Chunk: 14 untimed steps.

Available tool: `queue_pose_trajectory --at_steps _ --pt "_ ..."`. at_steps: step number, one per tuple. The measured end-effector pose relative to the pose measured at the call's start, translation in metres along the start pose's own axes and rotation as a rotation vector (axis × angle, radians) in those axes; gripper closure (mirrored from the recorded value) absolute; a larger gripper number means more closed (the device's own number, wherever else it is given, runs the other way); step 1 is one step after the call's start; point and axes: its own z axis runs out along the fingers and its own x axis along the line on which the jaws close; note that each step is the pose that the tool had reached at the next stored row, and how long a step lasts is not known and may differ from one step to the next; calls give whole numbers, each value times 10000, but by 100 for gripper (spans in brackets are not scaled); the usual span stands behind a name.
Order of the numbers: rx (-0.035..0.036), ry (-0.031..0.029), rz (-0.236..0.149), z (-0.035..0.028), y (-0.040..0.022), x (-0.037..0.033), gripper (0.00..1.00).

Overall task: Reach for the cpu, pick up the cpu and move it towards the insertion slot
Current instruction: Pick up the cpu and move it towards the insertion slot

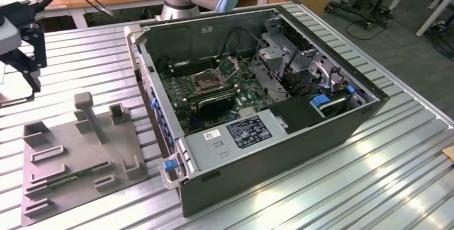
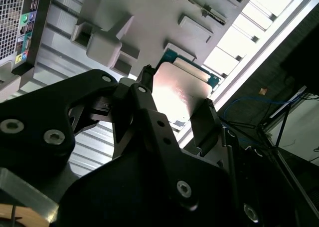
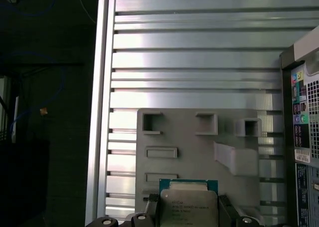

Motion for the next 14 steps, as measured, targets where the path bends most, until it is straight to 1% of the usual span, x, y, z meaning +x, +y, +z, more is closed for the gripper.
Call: queue_pose_trajectory --at_steps 10,14 --pt "0 0 1 0 0 -8 46" --pt "0 0 1 0 0 -30 46"
